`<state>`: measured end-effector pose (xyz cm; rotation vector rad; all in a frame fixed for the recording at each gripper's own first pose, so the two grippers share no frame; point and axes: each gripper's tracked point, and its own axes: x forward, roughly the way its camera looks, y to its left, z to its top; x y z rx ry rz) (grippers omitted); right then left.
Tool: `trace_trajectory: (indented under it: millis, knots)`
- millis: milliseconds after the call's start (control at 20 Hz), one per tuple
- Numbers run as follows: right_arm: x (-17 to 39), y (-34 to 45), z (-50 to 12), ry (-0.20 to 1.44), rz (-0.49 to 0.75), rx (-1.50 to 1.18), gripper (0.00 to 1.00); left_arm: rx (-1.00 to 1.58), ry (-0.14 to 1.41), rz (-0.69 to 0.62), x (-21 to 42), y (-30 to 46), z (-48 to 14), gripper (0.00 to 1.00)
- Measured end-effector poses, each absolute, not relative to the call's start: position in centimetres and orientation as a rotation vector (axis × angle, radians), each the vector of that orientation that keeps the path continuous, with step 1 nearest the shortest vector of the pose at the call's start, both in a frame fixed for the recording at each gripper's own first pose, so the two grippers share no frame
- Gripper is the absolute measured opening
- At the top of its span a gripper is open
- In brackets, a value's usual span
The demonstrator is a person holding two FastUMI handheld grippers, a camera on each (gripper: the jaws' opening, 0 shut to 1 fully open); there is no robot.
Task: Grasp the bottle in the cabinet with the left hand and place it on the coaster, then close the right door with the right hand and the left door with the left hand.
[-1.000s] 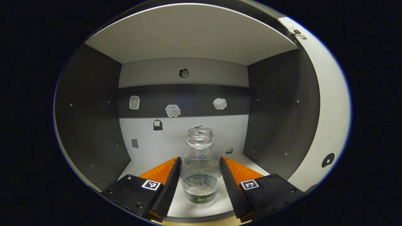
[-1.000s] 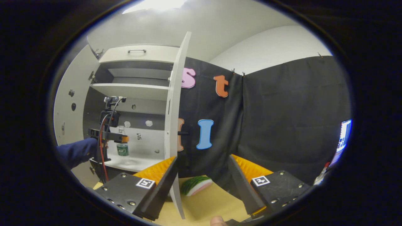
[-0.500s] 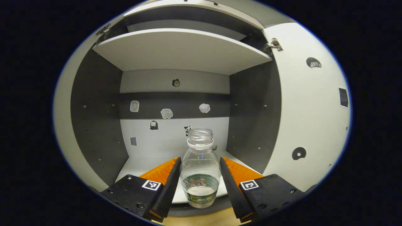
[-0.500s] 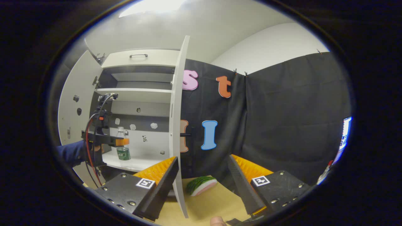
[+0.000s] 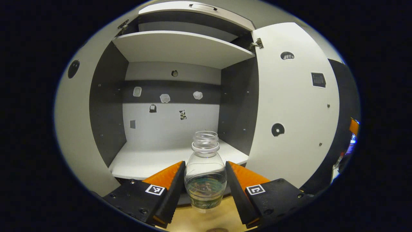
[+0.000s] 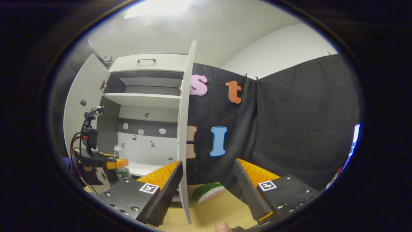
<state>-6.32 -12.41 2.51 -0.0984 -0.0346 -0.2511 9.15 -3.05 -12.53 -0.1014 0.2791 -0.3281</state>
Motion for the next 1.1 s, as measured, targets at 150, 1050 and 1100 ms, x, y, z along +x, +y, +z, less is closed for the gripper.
trace_trajectory:
  millis: [150, 1050, 1100]
  knots:
    - [-6.1, -12.4, 2.8, -0.041, -0.249, -0.104, 0.96, -0.117, 0.315, -0.360, 6.9, -3.8, -16.3, 0.77]
    - [-8.0, -13.7, 3.3, -0.044, -0.314, -0.158, 0.96, -0.223, 0.640, -0.364, -1.8, -5.6, -35.4, 0.78]
    - [-8.1, -13.8, 3.4, -0.045, -0.315, -0.158, 0.96, -0.220, 0.652, -0.357, -2.0, -5.6, -35.9, 0.78]
